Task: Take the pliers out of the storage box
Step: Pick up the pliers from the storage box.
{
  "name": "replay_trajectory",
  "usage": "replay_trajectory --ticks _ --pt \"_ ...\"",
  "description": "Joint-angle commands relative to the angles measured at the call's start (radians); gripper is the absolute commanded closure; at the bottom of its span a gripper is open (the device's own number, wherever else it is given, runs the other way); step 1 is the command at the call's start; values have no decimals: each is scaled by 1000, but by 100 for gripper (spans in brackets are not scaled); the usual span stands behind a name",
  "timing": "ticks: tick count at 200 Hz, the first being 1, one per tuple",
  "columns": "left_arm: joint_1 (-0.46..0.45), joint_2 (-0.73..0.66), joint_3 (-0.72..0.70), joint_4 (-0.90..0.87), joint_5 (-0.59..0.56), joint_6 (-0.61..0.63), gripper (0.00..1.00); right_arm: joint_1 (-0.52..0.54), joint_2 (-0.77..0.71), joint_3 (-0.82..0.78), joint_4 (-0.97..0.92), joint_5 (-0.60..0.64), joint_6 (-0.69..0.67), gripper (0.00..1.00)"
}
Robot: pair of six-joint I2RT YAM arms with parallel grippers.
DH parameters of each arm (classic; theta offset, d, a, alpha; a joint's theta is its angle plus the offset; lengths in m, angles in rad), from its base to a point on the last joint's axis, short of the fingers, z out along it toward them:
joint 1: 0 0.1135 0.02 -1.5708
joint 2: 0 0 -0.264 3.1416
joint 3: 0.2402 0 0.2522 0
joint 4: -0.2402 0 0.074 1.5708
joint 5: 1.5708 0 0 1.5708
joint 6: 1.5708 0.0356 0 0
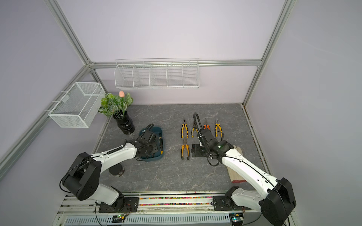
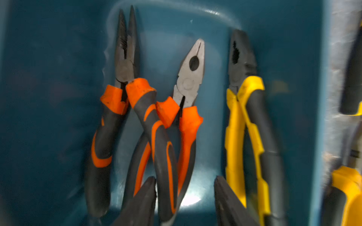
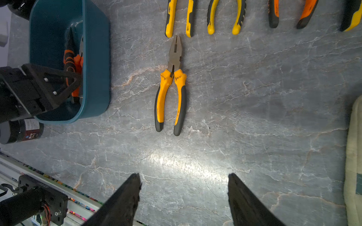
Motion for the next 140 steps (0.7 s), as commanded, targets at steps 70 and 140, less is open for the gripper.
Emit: replay_trajectory --ticks 70,140 --pt "32 69 51 -20 38 19 100 0 -23 -48 50 -18 16 29" --pt "34 -201 -76 102 134 42 100 3 -27 -86 62 -32 34 30"
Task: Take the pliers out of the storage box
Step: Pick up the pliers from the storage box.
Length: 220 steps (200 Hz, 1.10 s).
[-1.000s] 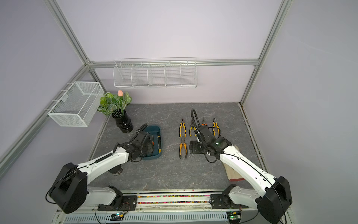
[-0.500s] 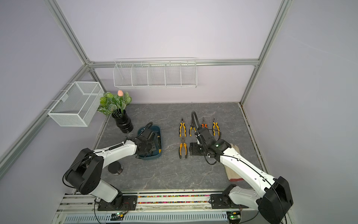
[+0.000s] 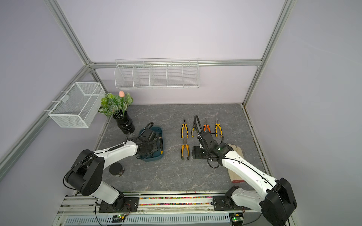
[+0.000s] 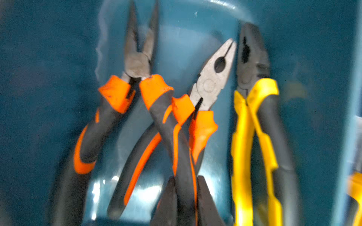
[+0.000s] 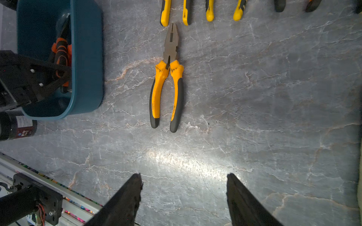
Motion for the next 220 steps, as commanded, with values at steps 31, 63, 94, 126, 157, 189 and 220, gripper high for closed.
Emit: replay_trajectory --ticks 31,63,94,126,157,189,220 --pt "7 -243 -118 187 119 4 100 10 -5 -23 34 -22 36 30" --pt "6 -163 -73 153 152 17 100 18 -5 -25 34 -22 42 30" --pt "7 -67 -54 181 145 10 100 22 -15 -28 30 -17 45 30" --pt "7 14 -29 214 165 3 100 23 -20 -33 28 -14 45 30" --pt "7 39 -7 205 187 1 63 24 -16 -34 30 -15 45 30" --pt "7 14 30 111 144 31 32 27 -7 -34 41 -20 45 30" --pt "7 -35 97 -33 28 111 33 29 -2 -39 50 -25 47 30"
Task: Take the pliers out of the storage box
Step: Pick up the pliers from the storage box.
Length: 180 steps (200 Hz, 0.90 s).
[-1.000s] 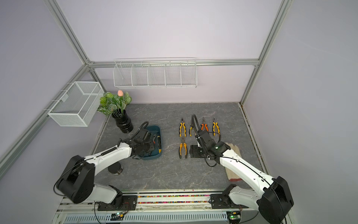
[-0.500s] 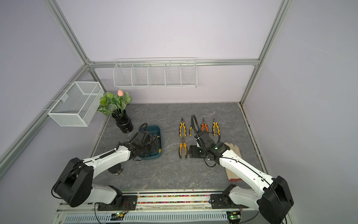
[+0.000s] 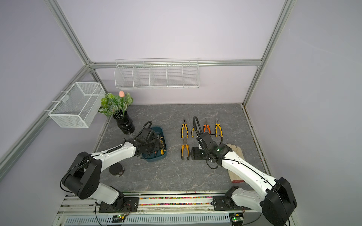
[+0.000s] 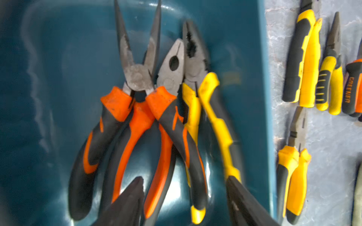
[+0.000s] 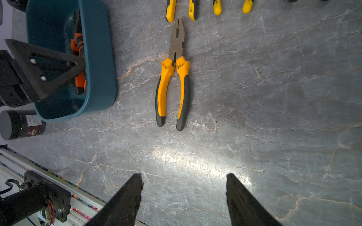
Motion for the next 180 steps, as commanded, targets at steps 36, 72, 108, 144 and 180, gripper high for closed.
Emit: replay_trajectory --ticks 36,72,108,144,180 --pt "9 -6 182 -264 -202 162 51 12 -5 -26 22 -11 13 30" --pt "39 40 208 -285 -197 196 65 12 -11 -34 23 -7 15 30" --pt "91 93 177 -250 -135 207 74 11 -14 -32 18 -6 9 30" --pt "94 136 147 -215 -108 208 70 11 -8 -25 19 -7 5 30" --pt "94 173 137 -200 -96 211 63 12 -4 -25 20 -11 6 30"
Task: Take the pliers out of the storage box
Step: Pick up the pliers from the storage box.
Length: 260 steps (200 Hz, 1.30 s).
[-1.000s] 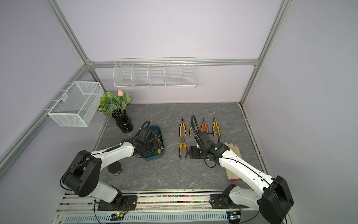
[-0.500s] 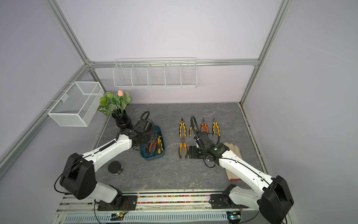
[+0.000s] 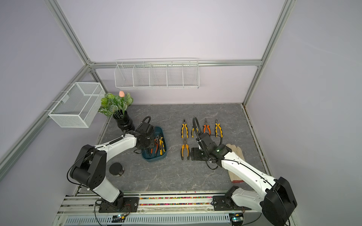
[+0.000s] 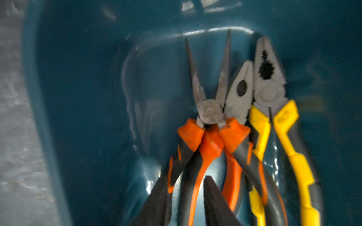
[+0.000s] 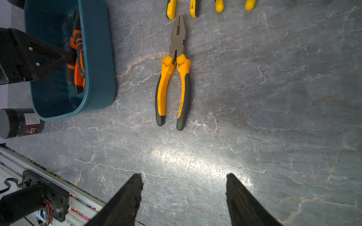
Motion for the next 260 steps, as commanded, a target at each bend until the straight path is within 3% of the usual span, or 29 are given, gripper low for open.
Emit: replay_trajectory --ticks 1,96,214,229,253,260 --pt "2 26 -11 25 14 10 63 5 -4 -10 7 -11 5 30" --pt "22 -11 -47 35 -45 -9 68 5 5 -4 9 -13 3 30" --pt "40 146 -37 57 5 8 68 5 3 -9 13 -19 10 30" --pt "40 148 -37 56 8 12 74 6 7 -10 16 -19 14 30" --pt "39 155 -37 57 11 14 100 7 12 -13 26 -24 17 30" --pt "40 156 -37 58 13 13 100 7 12 -13 26 -24 17 30"
